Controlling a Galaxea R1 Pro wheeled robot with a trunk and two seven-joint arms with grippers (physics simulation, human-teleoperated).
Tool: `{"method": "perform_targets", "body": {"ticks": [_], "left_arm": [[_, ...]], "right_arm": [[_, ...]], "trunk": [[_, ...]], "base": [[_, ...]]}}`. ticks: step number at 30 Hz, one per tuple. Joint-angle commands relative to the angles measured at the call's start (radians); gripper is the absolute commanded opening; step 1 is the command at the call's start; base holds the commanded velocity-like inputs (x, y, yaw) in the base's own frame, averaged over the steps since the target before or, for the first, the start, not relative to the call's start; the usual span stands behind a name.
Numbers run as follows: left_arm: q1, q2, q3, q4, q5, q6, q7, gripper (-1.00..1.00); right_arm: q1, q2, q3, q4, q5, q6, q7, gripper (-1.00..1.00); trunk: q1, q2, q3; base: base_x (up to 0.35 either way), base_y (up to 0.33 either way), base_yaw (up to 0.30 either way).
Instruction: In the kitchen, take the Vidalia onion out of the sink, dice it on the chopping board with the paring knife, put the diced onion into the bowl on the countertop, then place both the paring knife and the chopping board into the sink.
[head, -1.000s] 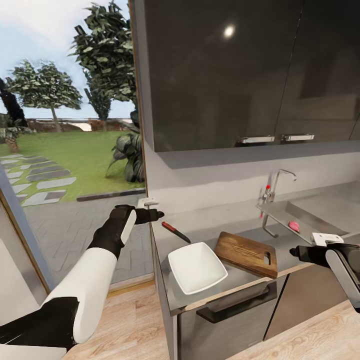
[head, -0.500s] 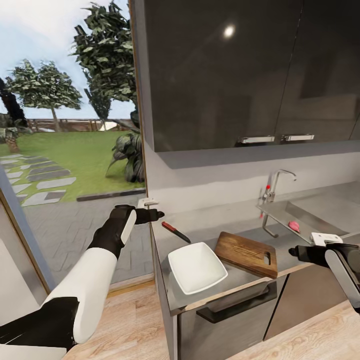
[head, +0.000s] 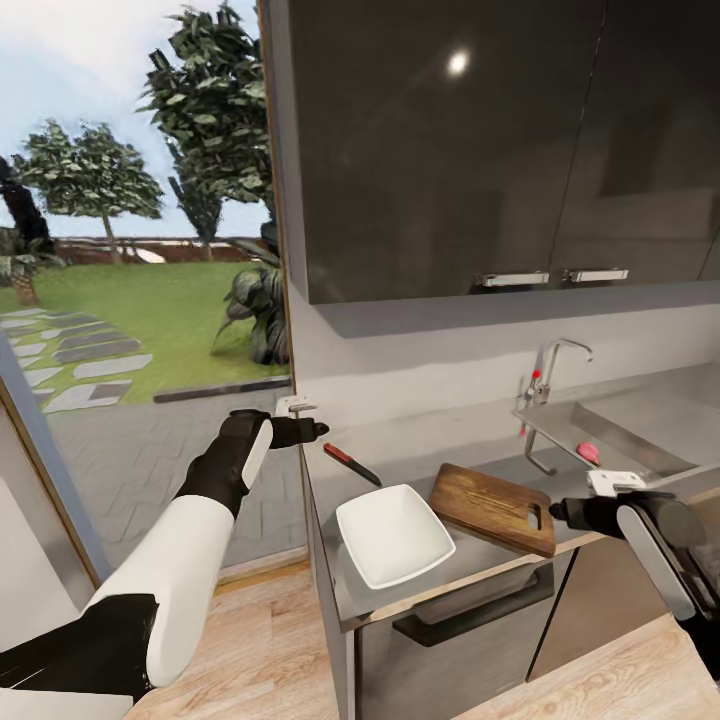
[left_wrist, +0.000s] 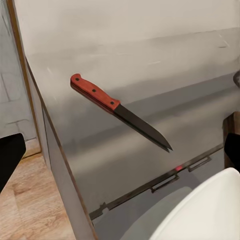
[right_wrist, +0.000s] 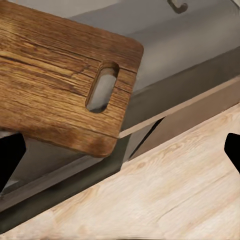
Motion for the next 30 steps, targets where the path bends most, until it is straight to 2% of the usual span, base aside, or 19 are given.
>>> {"method": "perform_targets", "body": {"ticks": [1,8,30], "left_arm": [[0.0,-0.001,0.005,-0.001,0.0,0.005,-0.004,1.0],[0.0,-0.001,0.005,-0.001,0.0,0.005,-0.004,1.0],[0.0,-0.002,0.005,-0.001,0.0,0.005,-0.004,1.0]], "right_arm": [[-0.001,0.0,0.009,-0.001,-0.009,0.003,-0.011,1.0],[-0.001,0.003,0.031,0.0,-0.008,0.004,-0.012,1.0],[-0.001,0.003,0.033,0.0,-0.008,0.003,-0.012,1.0]], "trunk": [[0.0,-0.001,-0.001],[0.0,-0.001,-0.001],[0.0,-0.001,-0.001]], "base": [[0.0,0.0,0.0],[0.0,0.0,0.0],[0.005,0.0,0.0]]}}
